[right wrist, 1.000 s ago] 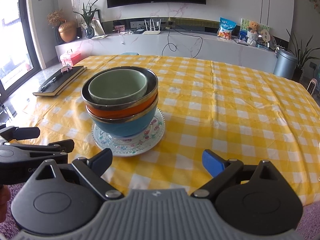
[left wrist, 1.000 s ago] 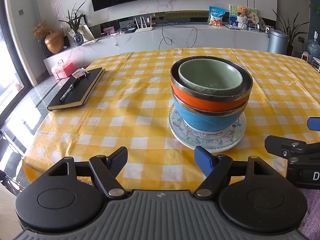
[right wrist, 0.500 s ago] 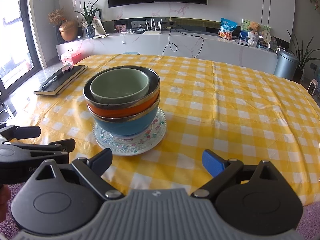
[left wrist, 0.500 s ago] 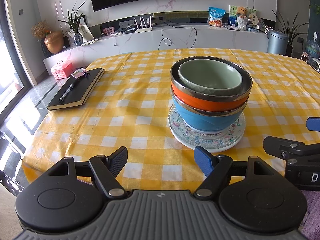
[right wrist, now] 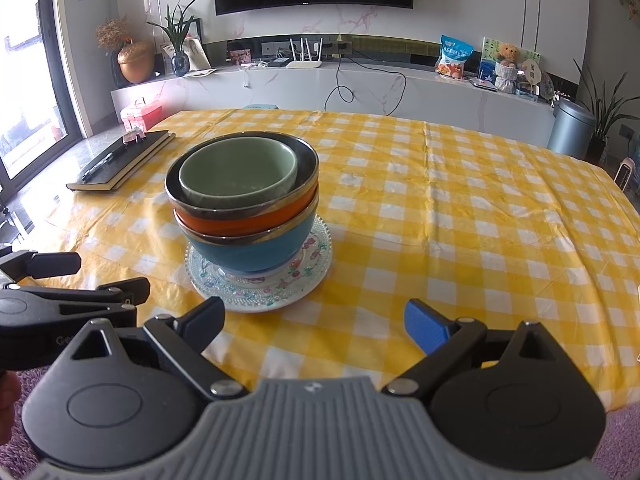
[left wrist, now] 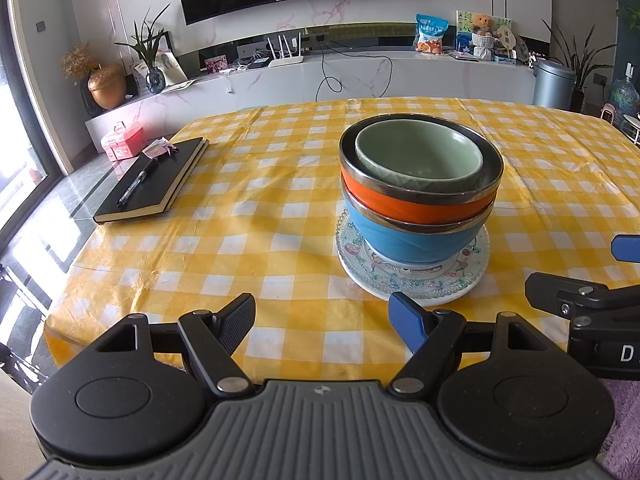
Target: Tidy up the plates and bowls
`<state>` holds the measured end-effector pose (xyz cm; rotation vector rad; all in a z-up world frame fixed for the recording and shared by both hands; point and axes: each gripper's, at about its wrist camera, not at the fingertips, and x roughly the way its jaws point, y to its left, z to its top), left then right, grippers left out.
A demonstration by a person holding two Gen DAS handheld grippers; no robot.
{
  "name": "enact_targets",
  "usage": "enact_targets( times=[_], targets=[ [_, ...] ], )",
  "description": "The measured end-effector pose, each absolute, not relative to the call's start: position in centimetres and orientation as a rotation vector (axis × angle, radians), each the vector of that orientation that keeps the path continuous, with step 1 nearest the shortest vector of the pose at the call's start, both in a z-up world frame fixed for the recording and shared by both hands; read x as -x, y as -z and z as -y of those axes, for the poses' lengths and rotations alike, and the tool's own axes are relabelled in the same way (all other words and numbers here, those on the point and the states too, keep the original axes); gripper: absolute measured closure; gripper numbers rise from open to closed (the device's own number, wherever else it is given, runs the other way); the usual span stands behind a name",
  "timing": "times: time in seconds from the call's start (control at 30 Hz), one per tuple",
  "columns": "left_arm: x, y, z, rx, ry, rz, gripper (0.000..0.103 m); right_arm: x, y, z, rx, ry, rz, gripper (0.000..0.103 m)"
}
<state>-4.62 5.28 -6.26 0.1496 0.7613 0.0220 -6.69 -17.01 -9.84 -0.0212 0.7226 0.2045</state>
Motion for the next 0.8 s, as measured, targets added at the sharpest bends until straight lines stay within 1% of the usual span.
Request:
enact_targets(
  times=[0.8],
  targets=[
    [4.59,6.22,-5.36,-0.146,-0.023,-0.761,0.014,6.59,9.88,17.0,0.022,-0.206,-0.726,0.008]
  ],
)
